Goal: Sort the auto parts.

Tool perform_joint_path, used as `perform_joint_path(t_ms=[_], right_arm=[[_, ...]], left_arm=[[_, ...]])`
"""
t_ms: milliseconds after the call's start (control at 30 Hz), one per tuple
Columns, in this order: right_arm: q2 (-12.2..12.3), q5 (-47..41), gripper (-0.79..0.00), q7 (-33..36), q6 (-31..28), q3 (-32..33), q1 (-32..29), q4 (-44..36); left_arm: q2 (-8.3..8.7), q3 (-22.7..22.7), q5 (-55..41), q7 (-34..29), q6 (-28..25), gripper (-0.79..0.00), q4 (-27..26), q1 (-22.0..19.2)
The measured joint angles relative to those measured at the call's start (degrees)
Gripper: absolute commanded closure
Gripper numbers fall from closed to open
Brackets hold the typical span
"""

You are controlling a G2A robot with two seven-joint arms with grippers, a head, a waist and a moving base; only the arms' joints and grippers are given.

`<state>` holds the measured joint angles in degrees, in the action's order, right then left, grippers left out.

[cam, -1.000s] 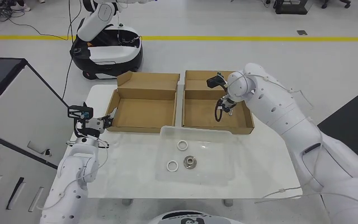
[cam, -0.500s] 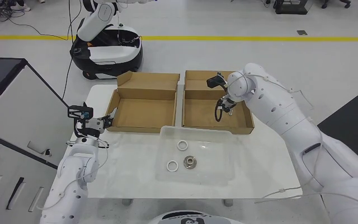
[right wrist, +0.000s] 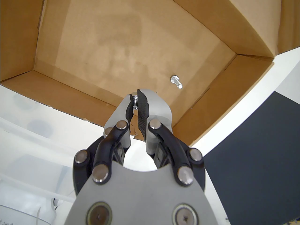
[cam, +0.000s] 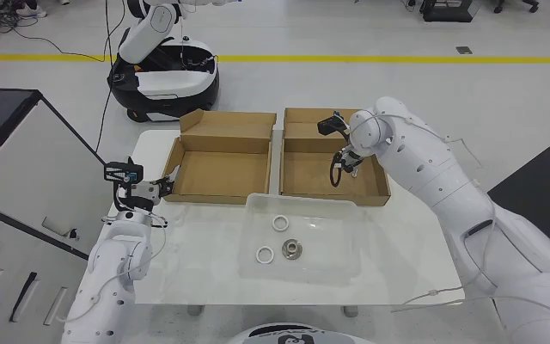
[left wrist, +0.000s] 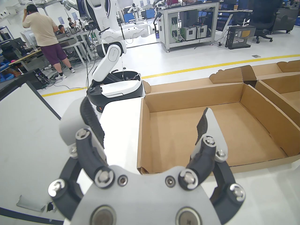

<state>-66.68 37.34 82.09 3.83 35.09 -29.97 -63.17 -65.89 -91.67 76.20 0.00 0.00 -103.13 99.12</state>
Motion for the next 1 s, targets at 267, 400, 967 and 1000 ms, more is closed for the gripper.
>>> perform_joint_path(t_ms=[267,400,967,1000], right_arm=[[0.2,1.7,0.0,-1.5,1.2,0.8,-1.2,-0.1],[0.0,2.3,0.0,-1.4,2.1,0.8,-1.4,0.4],[-4.6,1.0,0.0,-4.3,1.6,-3.2,0.0,12.0],[-4.9,0.9,0.0,-4.5,1.4,-3.4,0.1,12.8]], left_arm=[[0.0,0.0,0.0,0.0,0.0,-0.785,0.0,0.0],[0.0,0.0,0.0,0.0,0.0,-0.785,0.0,0.0],[0.0,0.0,0.0,0.0,0.0,-0.785,0.0,0.0],[0.0,0.0,0.0,0.0,0.0,-0.785,0.0,0.0]])
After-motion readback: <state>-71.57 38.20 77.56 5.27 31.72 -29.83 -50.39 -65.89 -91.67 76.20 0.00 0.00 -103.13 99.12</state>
